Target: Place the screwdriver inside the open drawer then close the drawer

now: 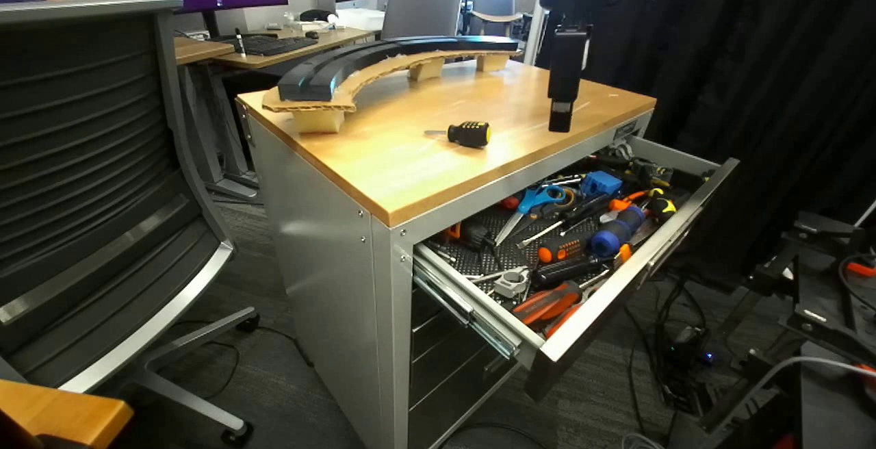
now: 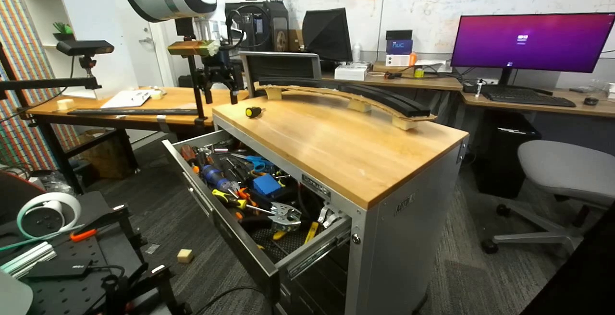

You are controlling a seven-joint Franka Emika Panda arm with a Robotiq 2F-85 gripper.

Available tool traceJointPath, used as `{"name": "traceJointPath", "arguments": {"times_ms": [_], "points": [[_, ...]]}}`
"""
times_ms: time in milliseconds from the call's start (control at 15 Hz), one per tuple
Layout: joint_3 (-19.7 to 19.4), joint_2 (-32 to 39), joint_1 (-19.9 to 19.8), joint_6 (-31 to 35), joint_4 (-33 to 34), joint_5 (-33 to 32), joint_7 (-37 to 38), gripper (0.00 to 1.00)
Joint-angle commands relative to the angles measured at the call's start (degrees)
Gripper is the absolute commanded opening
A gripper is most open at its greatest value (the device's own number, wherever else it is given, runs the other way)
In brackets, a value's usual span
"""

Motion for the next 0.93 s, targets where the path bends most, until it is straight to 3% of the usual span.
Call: {"name": "traceJointPath", "arguments": {"times_ms": [0, 467, 600, 867], "points": [[-2.19, 7.64, 1.91, -1.10, 9.81, -2.82, 1.59, 1.00], [-3.71, 17.87, 2.68, -3.06, 22.46, -1.56, -2.42, 1.00], [-4.24, 19.68, 3.01, -3.94, 24.38, -1.67, -2.13, 0.74], [-5.55, 21.98, 4.00, -4.64, 27.06, -2.00, -0.31, 0.42]]}}
